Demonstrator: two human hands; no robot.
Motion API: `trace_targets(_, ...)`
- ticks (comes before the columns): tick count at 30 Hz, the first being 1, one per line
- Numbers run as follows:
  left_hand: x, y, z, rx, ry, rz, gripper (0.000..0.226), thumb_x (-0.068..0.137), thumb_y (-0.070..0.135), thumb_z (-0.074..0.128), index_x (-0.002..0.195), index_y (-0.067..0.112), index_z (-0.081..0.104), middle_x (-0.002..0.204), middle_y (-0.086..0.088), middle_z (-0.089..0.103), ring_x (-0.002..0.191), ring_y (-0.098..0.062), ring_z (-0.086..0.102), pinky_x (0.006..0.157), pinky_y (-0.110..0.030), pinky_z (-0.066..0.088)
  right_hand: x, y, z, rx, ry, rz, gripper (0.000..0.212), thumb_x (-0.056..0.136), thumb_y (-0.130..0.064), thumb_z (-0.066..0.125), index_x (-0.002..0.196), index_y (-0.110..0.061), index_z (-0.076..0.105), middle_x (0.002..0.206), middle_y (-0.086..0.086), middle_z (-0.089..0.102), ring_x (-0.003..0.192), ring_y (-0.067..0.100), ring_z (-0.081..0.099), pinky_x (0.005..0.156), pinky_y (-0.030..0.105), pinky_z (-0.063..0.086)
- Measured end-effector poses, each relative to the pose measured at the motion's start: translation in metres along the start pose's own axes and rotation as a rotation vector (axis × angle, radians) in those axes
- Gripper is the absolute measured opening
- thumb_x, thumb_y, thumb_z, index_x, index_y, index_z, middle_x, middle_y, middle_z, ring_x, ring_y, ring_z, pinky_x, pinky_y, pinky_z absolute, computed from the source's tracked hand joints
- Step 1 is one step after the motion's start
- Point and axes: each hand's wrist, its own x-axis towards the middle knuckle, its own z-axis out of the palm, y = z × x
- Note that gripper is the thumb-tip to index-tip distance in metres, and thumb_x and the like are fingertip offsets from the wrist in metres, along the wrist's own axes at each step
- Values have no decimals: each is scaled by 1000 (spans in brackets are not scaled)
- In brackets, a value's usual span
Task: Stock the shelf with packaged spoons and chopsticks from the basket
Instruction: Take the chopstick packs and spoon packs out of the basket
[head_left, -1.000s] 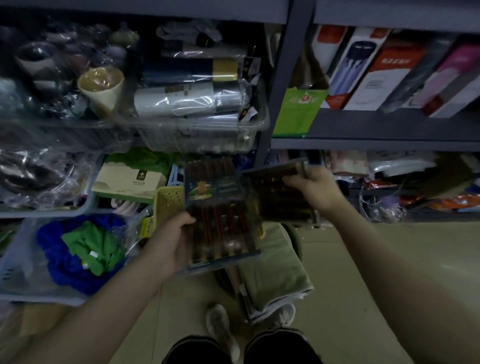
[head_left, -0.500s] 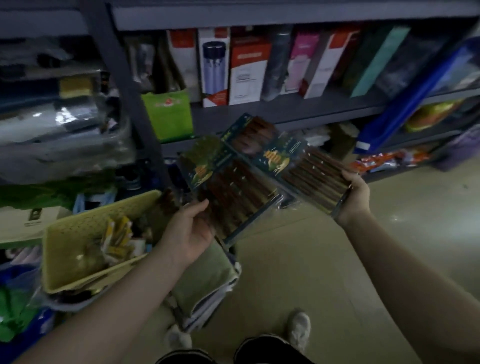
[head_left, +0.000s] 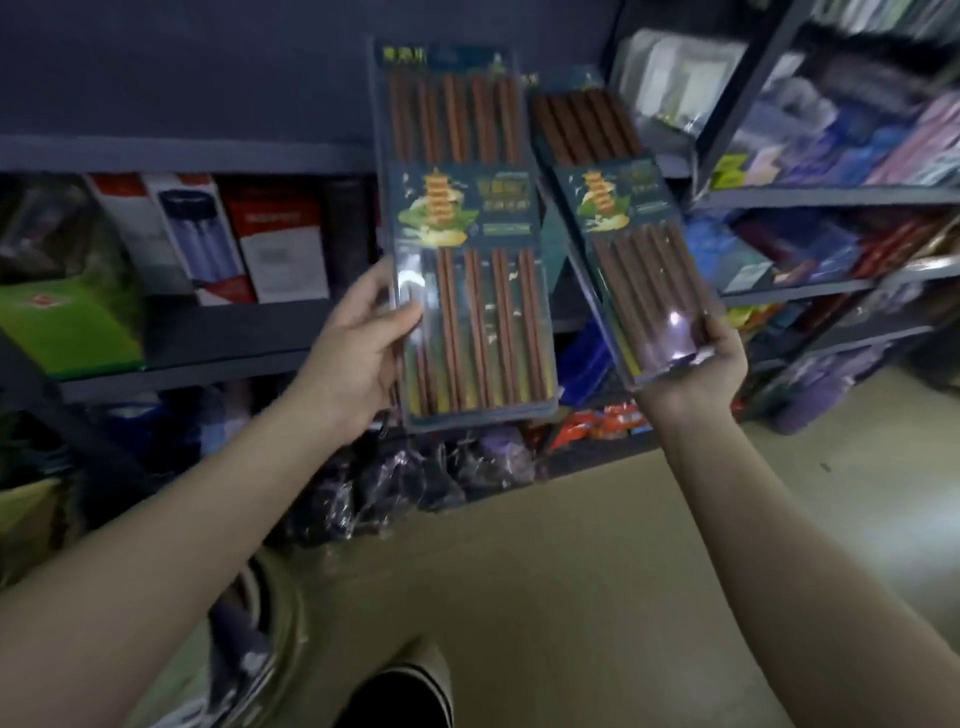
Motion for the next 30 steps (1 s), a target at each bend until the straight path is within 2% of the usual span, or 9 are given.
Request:
trace_targets(2,35,18,30,37,1,83,39,84,7,54,121,18,54,102,4,67,96,-12,62,96,-37,46,30,-16,19,36,-37,-8,29,87,-24,45,107,-13,62,94,10,74,86,28,71,88,41,54)
trace_targets(5,94,38,71,94,10,131,21,87,9,53,99,22,64,90,5,70,84,-11,66,78,-31,53,79,-35,46,48,-94,2,43,87,-24,46,126,-10,56,129,15,61,116,34,58,103,49,43)
trace_targets(11,215,50,133,73,4,-89,14,90,14,49,96,10,60,80,-5,66,62,-16,67,53,-24,53,186,-60,104,17,-184,49,29,80,-16,53,107,-12,62,101,8,74,91,25,71,76,32,55)
trace_targets(15,271,57,156,109,21,-192,17,90,21,50,96,10,61,90,-5,68,64,-14,69,52,-24,52,246,-71,137,-173,-147,11,16,89,-16,51,73,-17,55,56,-3,63,36,9,50,44,19,41)
trace_targets(18,300,61,167,39,87,-212,13,93,16,45,92,11,58,81,0,61,43,-5,64,28,-15,41,286,-70,146,-249,-136,6,9,86,-18,56,79,-15,61,82,5,59,57,17,48,55,26,40)
trace_targets(22,323,55,186,0,126,-231,14,96,13,41,103,10,53,84,1,56,35,-2,59,23,-15,37,318,-78,148,-355,-150,82,12,92,-21,55,81,-17,57,79,2,56,59,13,49,43,19,46)
trace_targets(24,331,52,194,-1,147,-234,15,96,12,39,107,10,50,85,2,54,34,-1,58,24,-14,37,324,-82,148,-429,-248,176,4,92,-20,56,92,-16,56,94,4,60,74,15,58,53,21,54)
trace_targets(27,344,48,204,-21,183,-225,18,95,13,43,110,9,52,88,0,59,57,-9,65,33,-18,47,335,-95,142,-495,-337,313,21,94,-19,53,112,-8,50,96,10,61,78,21,65,53,21,58)
trace_targets(30,359,44,217,-11,236,-181,22,94,13,45,114,8,53,94,-3,61,77,-15,61,37,-21,50,339,-124,137,-682,-403,518,36,98,-34,40,99,-1,54,71,17,71,48,18,68,38,17,51)
